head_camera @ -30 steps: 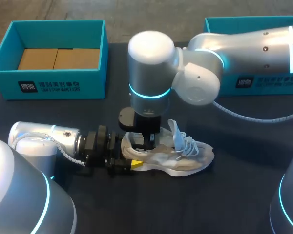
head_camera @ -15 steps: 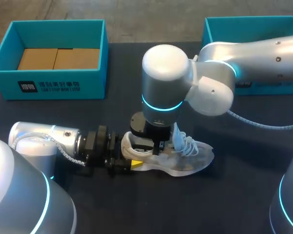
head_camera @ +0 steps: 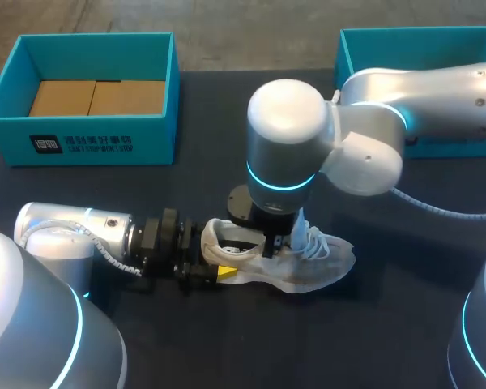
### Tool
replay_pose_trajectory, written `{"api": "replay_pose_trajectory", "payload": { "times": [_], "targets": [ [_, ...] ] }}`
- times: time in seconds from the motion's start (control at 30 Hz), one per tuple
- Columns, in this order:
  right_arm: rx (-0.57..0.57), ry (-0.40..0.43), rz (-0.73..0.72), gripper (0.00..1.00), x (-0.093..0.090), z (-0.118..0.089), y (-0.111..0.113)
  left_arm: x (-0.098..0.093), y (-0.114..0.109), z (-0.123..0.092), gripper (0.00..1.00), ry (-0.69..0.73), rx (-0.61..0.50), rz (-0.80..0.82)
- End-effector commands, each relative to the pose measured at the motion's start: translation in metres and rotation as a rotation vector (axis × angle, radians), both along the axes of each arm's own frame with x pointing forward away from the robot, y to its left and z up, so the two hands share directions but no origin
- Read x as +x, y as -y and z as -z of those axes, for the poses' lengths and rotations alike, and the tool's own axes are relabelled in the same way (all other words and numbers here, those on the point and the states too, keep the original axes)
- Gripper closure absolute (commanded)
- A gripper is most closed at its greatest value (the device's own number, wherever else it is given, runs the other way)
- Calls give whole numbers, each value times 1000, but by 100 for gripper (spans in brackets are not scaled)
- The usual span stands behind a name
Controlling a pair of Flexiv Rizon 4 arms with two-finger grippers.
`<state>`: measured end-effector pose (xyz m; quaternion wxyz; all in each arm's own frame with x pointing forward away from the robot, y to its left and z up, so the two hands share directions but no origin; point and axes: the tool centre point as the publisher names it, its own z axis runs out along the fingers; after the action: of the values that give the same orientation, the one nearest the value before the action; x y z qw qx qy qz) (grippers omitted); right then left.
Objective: Take the shoe out of the shoebox, open the shoe tongue, remove and reinsert the insole, then place the shoe into the shoebox
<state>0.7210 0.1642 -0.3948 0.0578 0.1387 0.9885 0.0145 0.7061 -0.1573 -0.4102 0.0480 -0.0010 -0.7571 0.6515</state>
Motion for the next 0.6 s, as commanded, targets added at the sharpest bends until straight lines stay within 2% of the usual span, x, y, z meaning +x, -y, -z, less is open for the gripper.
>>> {"api": "replay_pose_trajectory", "payload": {
  "times": [0.03,0.1,0.13,0.17,0.2,0.47,0.6],
  "targets": [
    [-2,11,9,100,-1,-1,5,0,0,-1,100,-1,2,-1],
    [3,11,14,99,0,0,6,0,0,-1,100,-1,2,-1],
    [3,10,19,87,0,1,6,0,0,-1,100,-1,2,-1],
    [4,9,19,80,1,1,7,0,0,-1,100,-1,2,-1],
    [6,9,19,78,1,2,7,0,0,-1,100,-1,2,-1],
    [7,-27,24,74,1,11,7,0,0,-1,100,-1,2,-1],
    [9,-41,18,67,2,17,6,0,0,-1,100,-1,2,-1]
  ]
}}
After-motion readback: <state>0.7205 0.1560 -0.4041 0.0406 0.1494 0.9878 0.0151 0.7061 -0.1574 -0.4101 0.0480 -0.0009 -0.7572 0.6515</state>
